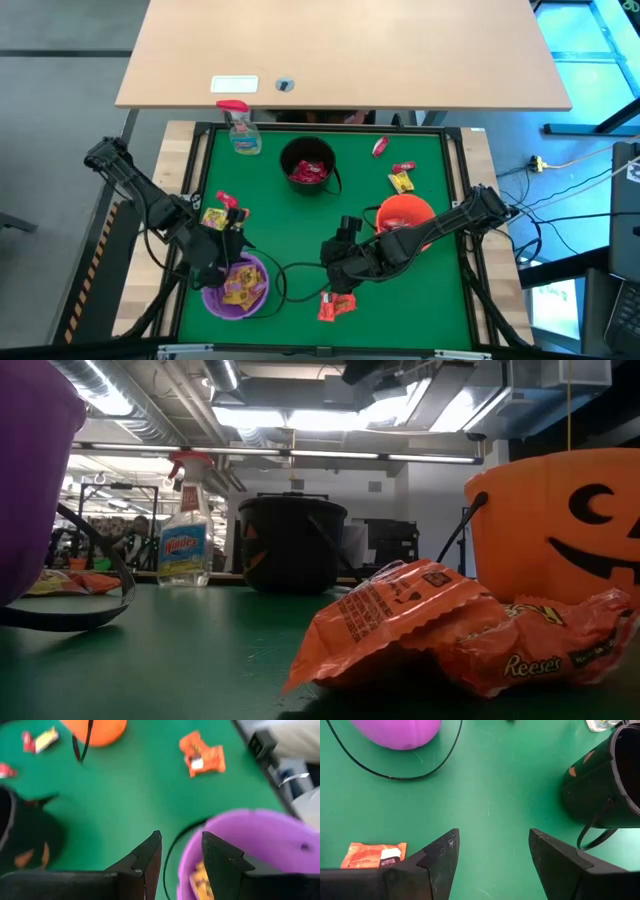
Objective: Sort candy
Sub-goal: Put the orange candy into the orange bucket
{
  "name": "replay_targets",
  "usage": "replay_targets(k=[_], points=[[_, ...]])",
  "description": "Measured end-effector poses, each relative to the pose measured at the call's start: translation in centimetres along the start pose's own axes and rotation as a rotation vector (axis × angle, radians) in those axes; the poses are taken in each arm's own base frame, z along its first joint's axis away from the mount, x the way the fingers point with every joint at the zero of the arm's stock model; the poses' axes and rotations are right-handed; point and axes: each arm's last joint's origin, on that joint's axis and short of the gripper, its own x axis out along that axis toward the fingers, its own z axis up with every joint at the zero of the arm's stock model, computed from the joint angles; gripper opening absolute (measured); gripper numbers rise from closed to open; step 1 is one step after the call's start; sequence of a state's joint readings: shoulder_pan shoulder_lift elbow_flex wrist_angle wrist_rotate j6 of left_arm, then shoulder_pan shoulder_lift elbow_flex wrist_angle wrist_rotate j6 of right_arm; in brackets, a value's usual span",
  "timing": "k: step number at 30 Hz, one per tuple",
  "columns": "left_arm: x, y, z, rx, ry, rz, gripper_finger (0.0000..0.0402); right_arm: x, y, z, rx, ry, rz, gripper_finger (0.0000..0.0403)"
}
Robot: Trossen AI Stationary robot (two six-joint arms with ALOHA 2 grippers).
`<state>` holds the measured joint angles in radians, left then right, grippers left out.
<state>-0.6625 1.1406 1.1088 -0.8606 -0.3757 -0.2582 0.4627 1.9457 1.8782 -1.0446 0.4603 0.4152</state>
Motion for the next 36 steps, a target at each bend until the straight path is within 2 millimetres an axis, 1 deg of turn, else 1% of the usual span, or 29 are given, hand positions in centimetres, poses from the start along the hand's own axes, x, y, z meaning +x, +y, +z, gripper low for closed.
replay_targets(k=[6, 15, 18, 20, 22, 26, 29, 33, 36], points=[[-0.2, 1.5, 1.3, 0.030, -0.114, -0.054, 0.0128, -0.6, 1.0, -0.4, -0.029, -0.020, -0.013, 0.0237], [-0.1, 3.3, 2.5, 0.046, -0.198, -0.109, 0.0128, -2.2, 3.5, -1.6, -0.087, -0.091, -0.059, 0.0237], [0.4, 3.6, 2.7, 0.049, -0.249, -0.146, 0.0128, -2.2, 4.4, -1.9, -0.088, -0.131, -0.064, 0.0237], [1.0, 3.7, 2.3, 0.063, -0.284, -0.177, 0.0128, -1.9, 5.0, -2.4, -0.096, -0.143, -0.059, 0.0237], [1.8, 3.9, 1.5, 0.060, -0.297, -0.203, 0.0128, -1.4, 5.4, -2.8, -0.100, -0.146, -0.056, 0.0237], [2.7, 4.6, -0.3, 0.009, -0.334, -0.188, 0.0128, -0.3, 5.8, -3.6, -0.100, -0.141, -0.048, 0.0237], [2.6, 5.1, -1.1, -0.010, -0.410, -0.195, 0.0128, 0.1, 5.8, -3.9, -0.095, -0.146, -0.040, 0.0237], [2.2, 5.6, -1.9, -0.029, -0.495, -0.180, 0.0128, -0.5, 5.4, -3.8, -0.065, -0.192, -0.022, 0.0237], [2.1, 5.7, -2.3, -0.044, -0.514, -0.177, 0.0128, -0.6, 5.2, -4.1, -0.053, -0.237, 0.000, 0.0237]])
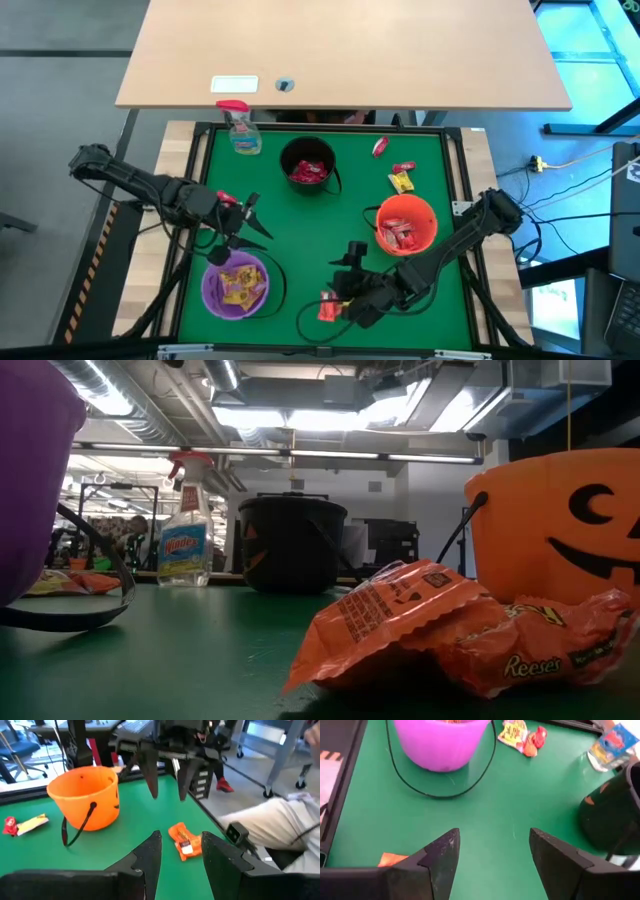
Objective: Sort candy
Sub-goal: Put the orange candy into the orange bucket
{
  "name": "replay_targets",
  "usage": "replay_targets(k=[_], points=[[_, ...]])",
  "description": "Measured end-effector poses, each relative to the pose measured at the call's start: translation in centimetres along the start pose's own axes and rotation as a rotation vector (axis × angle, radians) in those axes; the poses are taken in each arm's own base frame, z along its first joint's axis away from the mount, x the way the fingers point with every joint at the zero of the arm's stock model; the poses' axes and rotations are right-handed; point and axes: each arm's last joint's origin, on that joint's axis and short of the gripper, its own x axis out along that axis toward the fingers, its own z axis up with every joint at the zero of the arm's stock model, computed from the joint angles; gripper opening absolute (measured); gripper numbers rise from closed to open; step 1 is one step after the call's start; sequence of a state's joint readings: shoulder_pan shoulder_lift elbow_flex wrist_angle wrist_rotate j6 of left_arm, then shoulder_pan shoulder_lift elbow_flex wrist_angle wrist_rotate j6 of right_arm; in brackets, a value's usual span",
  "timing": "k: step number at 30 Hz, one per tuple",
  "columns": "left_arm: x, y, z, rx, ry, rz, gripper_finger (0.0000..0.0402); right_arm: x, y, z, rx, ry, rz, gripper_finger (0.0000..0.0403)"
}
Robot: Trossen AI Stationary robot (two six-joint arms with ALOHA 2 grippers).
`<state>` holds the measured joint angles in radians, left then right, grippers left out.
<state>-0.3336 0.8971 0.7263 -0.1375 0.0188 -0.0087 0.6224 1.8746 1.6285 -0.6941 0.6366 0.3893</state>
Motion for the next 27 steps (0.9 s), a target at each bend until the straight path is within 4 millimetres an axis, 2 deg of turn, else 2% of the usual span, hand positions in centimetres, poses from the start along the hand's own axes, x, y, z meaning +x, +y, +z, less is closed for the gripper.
replay_targets(k=[6, 11, 18, 27], points=[[0.1, 0.0, -0.4, -0.006, -0.003, 0.015, 0.0128, 0.1, -0.6, -1.6, 0.053, -0.105, 0.062, 0.0237], [0.1, 0.3, -0.3, -0.015, -0.009, 0.114, 0.0128, 0.5, -0.9, -3.3, 0.121, -0.190, 0.101, 0.0236], [0.0, 0.8, -0.3, -0.027, -0.018, 0.273, 0.0128, 0.8, -0.7, -3.2, 0.172, -0.249, 0.125, 0.0237], [0.0, 0.8, -0.3, -0.029, -0.019, 0.297, 0.0128, 0.8, -0.5, -2.9, 0.195, -0.278, 0.137, 0.0237]])
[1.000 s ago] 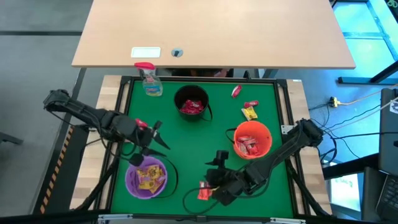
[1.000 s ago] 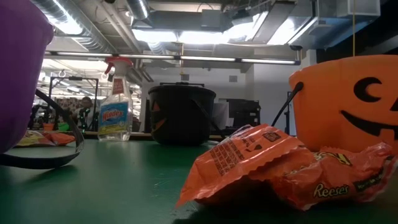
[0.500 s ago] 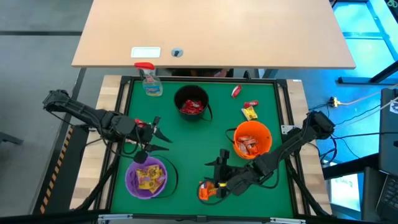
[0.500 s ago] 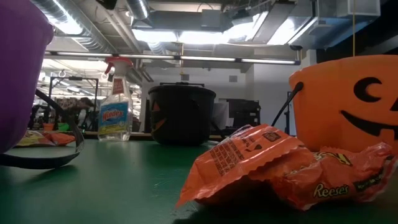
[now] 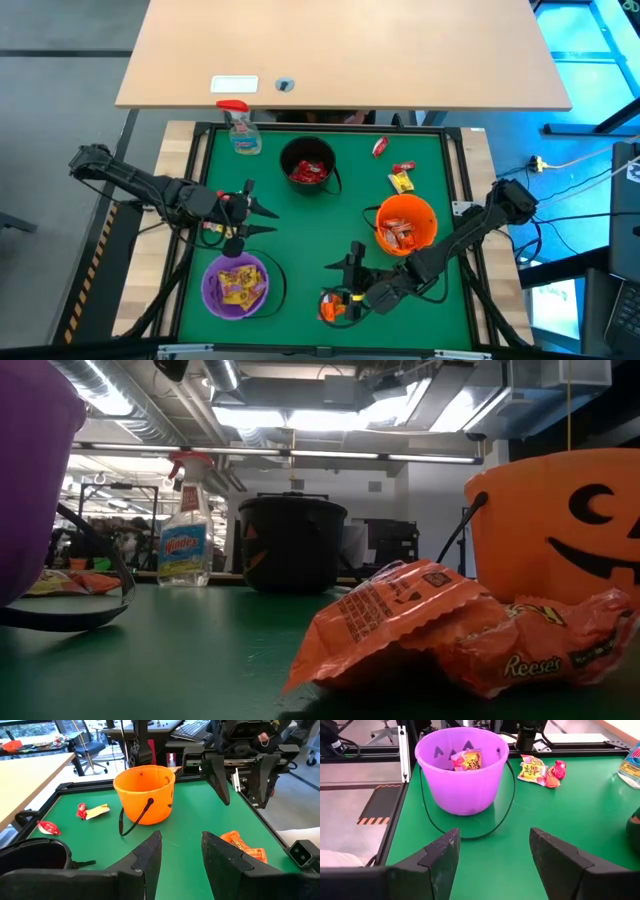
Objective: Sort candy
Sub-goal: Put the orange candy into the orange bucket
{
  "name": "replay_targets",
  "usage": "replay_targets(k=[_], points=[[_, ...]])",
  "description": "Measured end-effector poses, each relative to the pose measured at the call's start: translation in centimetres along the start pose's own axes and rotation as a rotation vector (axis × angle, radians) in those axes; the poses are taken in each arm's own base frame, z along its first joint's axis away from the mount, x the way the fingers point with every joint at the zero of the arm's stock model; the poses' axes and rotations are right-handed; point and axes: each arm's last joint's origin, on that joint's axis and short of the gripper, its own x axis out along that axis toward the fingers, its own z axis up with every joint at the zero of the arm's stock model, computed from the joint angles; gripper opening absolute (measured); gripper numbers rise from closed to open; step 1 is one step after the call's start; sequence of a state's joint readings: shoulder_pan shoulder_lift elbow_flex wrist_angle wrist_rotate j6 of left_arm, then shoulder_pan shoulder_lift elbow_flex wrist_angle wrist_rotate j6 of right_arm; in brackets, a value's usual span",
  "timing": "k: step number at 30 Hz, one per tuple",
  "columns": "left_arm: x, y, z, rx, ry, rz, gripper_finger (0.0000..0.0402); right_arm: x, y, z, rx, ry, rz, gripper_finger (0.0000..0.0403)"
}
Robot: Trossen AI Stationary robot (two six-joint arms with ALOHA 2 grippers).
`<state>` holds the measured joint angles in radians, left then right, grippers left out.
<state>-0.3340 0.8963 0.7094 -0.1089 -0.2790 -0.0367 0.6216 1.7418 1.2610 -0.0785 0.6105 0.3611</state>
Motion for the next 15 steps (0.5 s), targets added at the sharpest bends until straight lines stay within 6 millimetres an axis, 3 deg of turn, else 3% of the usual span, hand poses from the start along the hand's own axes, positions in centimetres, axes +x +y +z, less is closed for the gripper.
replay_targets(k=[15], points=[[0.0, 0.0, 0.0, -0.039, 0.002, 0.001, 0.0128, 1.4, 0.6, -1.3, -0.006, 0.026, 0.020, 0.0237]])
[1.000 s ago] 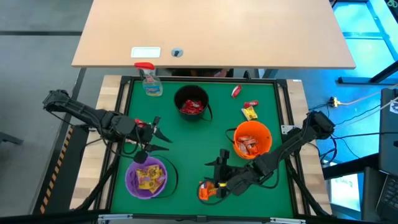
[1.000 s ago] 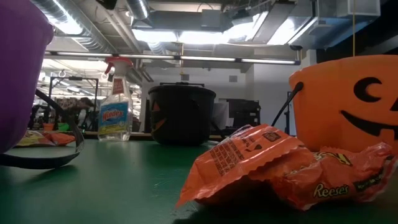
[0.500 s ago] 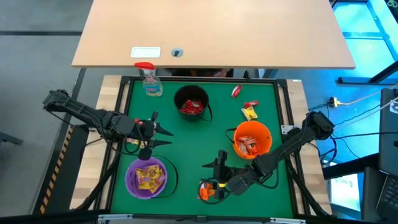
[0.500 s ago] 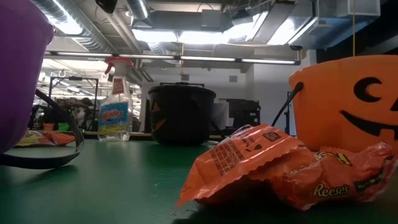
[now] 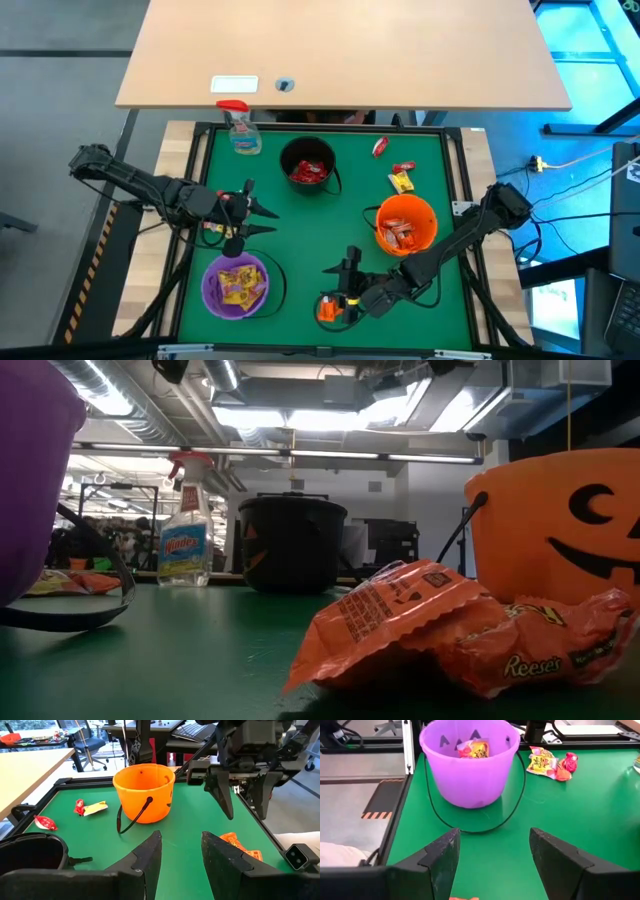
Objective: Sort candy
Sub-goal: Put the orange candy into the orange bucket
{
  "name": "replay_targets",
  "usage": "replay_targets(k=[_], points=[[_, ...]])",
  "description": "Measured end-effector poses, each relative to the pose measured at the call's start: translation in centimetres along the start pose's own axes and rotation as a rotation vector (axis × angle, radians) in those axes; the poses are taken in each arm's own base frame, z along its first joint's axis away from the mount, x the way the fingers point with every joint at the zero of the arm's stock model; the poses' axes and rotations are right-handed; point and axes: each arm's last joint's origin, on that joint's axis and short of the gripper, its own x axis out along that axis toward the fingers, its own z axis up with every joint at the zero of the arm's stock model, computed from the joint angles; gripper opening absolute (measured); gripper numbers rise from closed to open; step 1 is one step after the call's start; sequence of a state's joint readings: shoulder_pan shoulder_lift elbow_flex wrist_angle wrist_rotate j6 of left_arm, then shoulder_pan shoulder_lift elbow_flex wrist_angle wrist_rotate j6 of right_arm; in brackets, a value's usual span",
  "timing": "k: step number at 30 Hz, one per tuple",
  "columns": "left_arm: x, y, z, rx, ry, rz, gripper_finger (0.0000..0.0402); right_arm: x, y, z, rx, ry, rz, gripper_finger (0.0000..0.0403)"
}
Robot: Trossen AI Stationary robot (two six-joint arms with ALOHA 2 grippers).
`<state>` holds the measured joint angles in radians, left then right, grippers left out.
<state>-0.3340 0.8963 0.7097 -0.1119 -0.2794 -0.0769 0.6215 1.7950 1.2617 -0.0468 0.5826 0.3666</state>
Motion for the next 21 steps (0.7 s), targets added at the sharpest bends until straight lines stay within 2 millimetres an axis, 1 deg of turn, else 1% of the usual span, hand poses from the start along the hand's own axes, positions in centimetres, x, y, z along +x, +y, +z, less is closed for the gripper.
replay_targets(k=[4, 21], points=[[0.00, 0.00, 0.00, 0.000, 0.000, -0.001, 0.0128, 0.41, 0.12, -0.50, -0.010, 0.017, -0.002, 0.0237], [0.00, -0.01, 0.00, 0.000, 0.000, -0.003, 0.0128, 0.44, 0.13, -0.51, -0.003, 0.018, 0.001, 0.0237]])
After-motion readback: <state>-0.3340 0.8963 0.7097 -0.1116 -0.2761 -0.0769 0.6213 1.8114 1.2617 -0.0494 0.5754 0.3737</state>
